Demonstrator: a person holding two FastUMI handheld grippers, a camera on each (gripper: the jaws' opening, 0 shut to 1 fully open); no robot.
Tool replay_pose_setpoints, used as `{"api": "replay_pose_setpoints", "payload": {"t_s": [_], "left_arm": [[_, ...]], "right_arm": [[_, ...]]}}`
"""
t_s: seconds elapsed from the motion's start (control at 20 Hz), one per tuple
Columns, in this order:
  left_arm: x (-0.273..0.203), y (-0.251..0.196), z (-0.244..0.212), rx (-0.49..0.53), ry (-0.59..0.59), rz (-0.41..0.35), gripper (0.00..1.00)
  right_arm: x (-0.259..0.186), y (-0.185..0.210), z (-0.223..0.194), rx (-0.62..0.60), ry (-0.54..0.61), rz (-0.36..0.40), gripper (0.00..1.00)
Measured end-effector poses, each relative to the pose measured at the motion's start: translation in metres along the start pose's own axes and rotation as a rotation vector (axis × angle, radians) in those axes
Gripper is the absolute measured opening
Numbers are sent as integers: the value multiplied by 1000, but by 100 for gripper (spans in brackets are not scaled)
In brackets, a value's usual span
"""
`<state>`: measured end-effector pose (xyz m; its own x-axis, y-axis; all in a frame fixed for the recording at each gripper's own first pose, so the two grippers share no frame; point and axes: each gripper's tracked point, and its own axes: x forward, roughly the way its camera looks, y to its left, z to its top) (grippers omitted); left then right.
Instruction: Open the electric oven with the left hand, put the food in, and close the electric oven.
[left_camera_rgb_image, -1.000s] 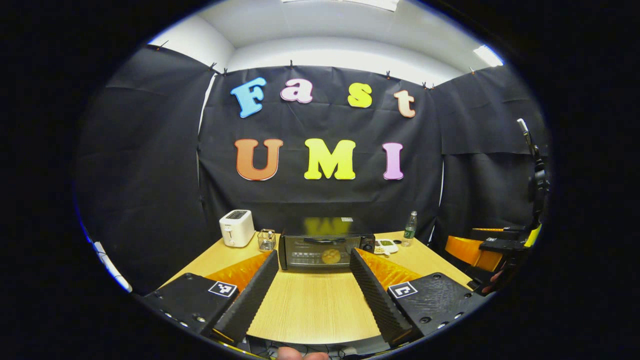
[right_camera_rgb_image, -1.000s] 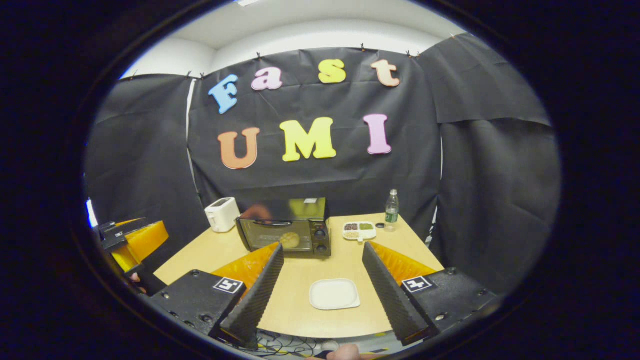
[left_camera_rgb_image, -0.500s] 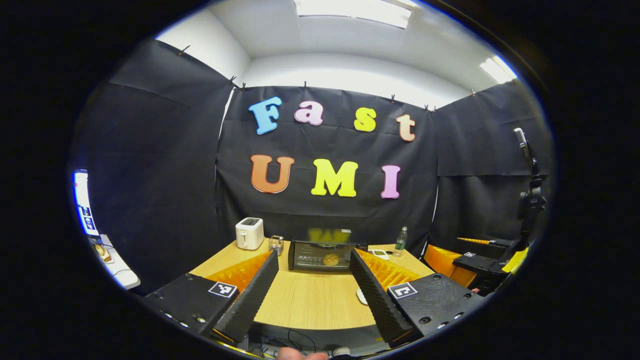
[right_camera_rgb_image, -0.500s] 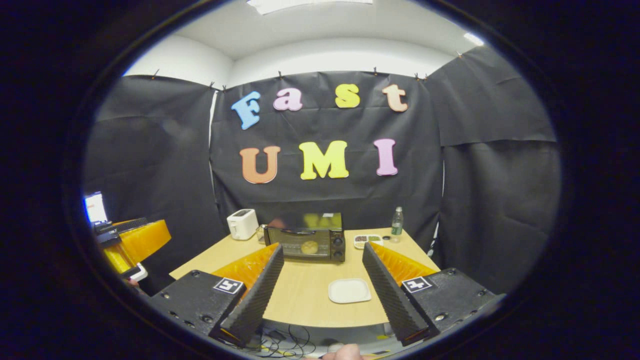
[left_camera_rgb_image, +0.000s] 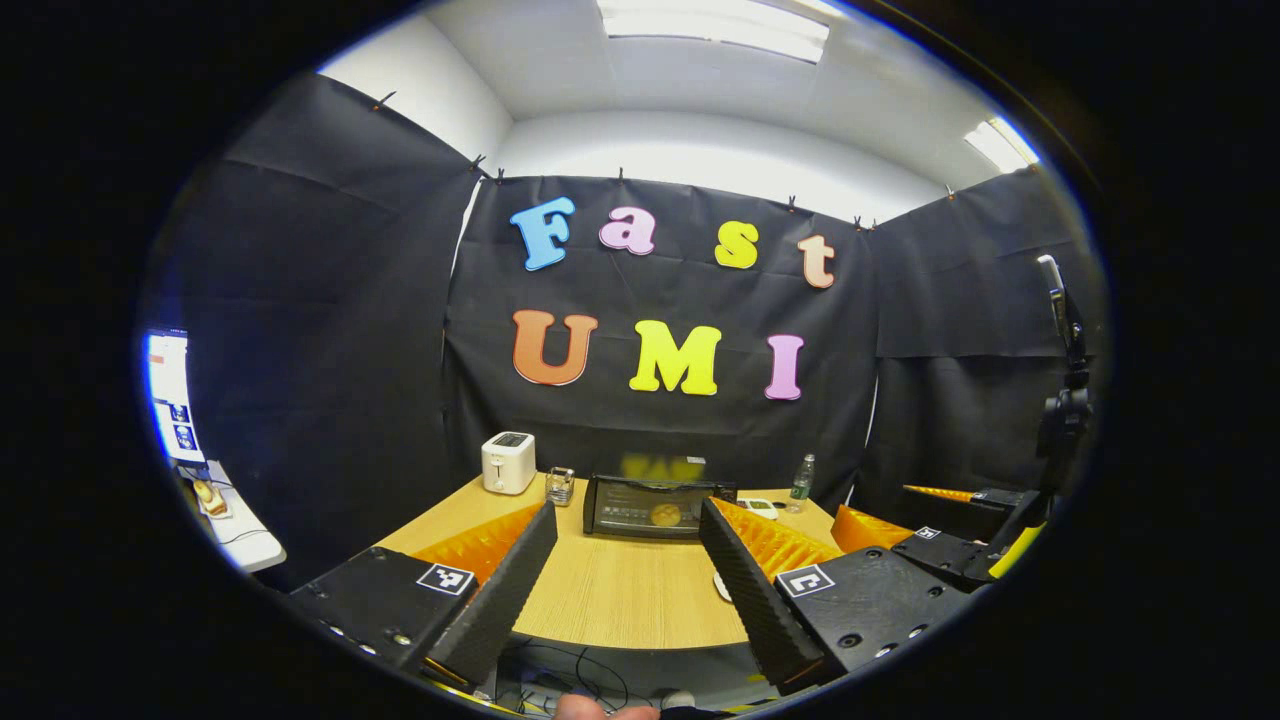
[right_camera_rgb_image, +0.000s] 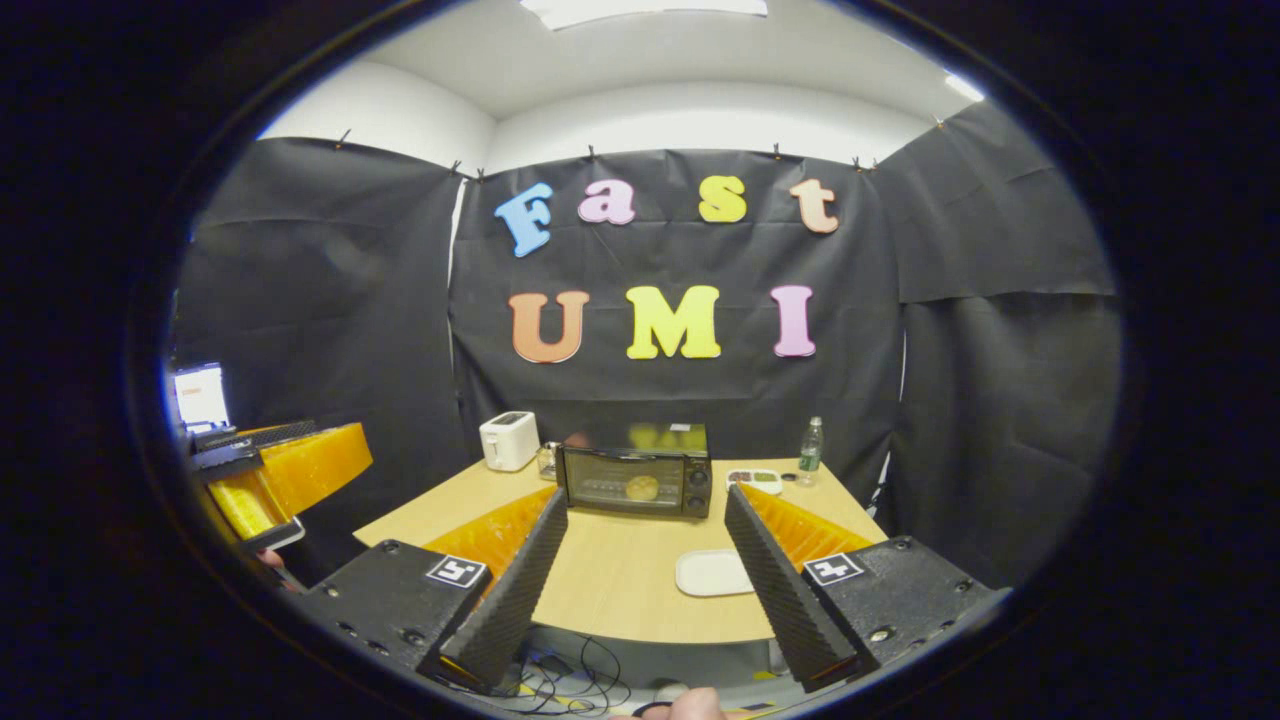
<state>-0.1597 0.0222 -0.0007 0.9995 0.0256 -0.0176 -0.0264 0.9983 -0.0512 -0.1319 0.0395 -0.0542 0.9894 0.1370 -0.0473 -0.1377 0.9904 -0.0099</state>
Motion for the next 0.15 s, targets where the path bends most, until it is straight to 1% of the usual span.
{"api": "replay_pose_setpoints", "payload": {"t_s": [0.15], "left_arm": [[1, -2, 0, -9, -1, -3, 83]], "right_arm": [[-1, -4, 1, -7, 2, -6, 97]]}}
